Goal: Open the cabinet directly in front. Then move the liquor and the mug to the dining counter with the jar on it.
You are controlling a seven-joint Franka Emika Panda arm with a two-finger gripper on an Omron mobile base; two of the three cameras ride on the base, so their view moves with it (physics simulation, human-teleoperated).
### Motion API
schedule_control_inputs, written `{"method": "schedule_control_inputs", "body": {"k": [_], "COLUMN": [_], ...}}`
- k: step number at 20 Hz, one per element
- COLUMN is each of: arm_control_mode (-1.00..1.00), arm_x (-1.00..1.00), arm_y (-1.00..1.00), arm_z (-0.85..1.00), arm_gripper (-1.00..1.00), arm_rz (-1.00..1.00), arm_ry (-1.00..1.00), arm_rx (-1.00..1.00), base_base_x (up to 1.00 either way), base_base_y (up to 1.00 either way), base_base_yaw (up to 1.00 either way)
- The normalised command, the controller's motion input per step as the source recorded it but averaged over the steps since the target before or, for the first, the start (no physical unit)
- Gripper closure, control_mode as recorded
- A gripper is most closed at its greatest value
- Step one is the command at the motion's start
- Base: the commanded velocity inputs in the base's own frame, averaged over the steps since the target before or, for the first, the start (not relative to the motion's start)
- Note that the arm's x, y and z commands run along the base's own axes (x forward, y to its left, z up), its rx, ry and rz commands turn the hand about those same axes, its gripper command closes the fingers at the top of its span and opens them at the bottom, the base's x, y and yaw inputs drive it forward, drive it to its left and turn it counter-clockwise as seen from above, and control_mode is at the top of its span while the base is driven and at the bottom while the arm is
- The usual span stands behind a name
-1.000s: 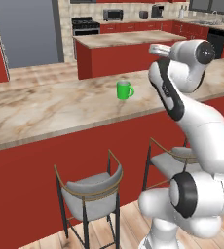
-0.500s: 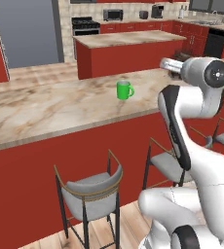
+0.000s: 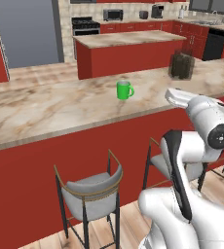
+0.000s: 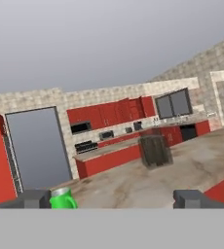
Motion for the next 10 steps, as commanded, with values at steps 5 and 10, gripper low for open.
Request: {"method": "schedule_control_inputs", "body": {"k": [5, 10], "arm_control_mode": [1.00, 1.00], "arm_x": [-0.42, 0.00], "arm_y": [0.01, 0.00], "arm_z": [-0.07, 0.00], "arm_gripper": [-1.00, -1.00], "arm_rz": [0.00, 0.00], "arm_ry": [0.00, 0.00], "arm_rx": [0.00, 0.00], "base_base_x": [-0.20, -0.86], "base_base_y": [0.01, -0.30], "base_base_yaw": [0.00, -0.14]}}
